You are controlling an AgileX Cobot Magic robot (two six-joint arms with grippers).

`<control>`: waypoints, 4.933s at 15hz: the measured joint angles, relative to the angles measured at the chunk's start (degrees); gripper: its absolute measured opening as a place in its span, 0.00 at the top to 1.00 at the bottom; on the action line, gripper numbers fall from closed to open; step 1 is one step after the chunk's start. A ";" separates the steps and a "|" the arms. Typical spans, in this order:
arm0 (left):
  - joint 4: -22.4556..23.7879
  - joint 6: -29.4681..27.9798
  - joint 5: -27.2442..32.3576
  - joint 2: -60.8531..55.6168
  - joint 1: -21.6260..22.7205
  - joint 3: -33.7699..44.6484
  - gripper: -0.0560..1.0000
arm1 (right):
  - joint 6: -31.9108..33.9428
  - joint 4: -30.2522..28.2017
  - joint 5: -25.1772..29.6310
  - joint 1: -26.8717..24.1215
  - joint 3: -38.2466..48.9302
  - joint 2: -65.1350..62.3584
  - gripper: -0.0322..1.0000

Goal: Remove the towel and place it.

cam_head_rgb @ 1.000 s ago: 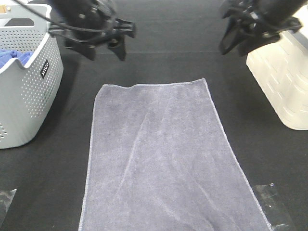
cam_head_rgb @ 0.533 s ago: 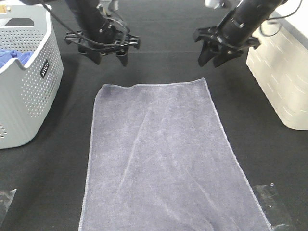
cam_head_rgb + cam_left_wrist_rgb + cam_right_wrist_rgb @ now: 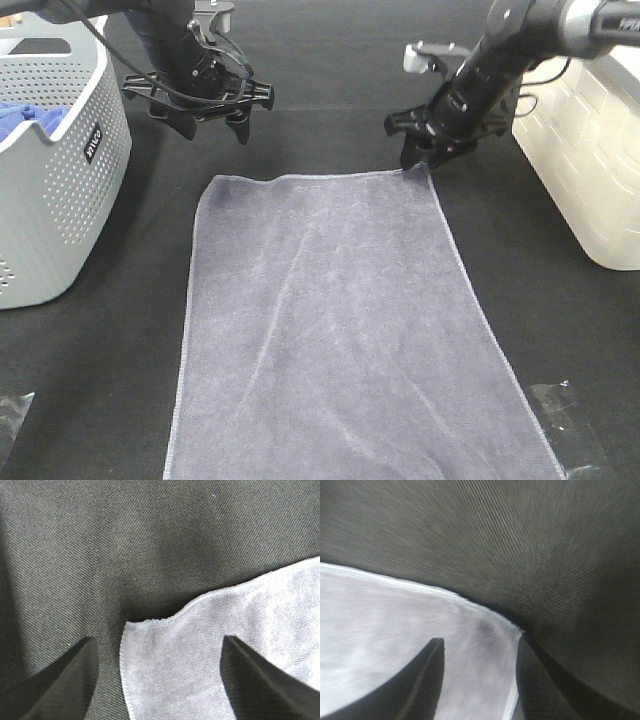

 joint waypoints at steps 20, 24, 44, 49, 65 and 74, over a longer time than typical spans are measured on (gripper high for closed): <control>0.00 0.23 -1.55 0.52 0.00 -0.06 0.32 | 7.28 -16.96 8.02 0.00 -6.19 0.52 0.97; -1.78 -2.01 -2.29 3.78 0.00 -0.11 0.33 | 8.59 -19.60 9.00 0.00 -6.19 0.46 0.97; -1.78 -1.26 -10.03 10.43 0.06 -0.40 0.94 | 8.65 -19.88 9.28 0.00 -6.19 0.46 0.97; 11.57 -3.61 -15.64 8.42 0.06 -1.95 0.94 | 8.65 -20.28 5.04 0.00 -10.49 0.46 0.97; 22.57 -10.20 -51.22 14.67 6.36 -7.73 0.94 | 8.65 -24.24 -35.47 -0.06 -10.83 3.61 0.97; 22.57 -11.00 -55.41 24.41 7.68 -12.72 0.86 | 8.65 -24.47 -44.40 -0.11 -10.83 14.44 0.83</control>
